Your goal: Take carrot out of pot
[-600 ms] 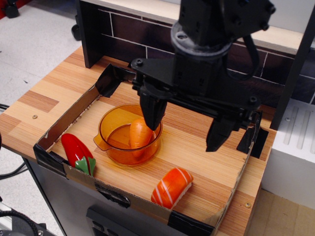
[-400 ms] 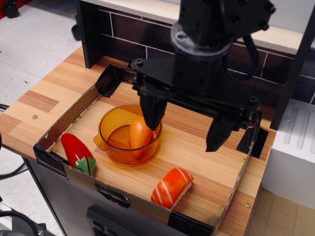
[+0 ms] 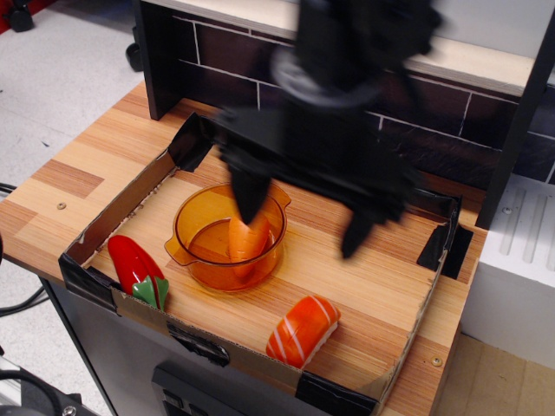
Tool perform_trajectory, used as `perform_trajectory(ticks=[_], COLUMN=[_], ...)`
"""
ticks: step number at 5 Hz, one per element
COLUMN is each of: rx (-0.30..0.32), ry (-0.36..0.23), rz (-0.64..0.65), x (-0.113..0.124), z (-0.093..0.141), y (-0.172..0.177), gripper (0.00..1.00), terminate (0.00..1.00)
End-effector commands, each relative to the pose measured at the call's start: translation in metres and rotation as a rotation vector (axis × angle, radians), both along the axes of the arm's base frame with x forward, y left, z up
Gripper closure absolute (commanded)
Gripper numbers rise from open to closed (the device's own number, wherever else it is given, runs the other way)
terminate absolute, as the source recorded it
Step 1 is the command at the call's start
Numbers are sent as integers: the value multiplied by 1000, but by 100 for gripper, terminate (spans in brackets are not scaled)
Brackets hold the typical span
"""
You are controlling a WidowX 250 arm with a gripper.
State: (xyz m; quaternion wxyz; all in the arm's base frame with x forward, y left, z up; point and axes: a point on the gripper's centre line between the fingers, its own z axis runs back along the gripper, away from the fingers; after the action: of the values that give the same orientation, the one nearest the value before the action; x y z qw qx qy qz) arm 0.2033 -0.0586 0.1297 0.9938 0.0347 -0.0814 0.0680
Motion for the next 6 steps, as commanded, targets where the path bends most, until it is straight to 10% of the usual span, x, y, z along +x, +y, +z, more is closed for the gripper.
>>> perform_trajectory(ticks=[1, 6], rx=[-85, -41], ry=[-98, 0], rz=[130, 262], x=[29, 47], z=[22, -72], y=[63, 88], gripper=[0, 0], terminate=[0, 0])
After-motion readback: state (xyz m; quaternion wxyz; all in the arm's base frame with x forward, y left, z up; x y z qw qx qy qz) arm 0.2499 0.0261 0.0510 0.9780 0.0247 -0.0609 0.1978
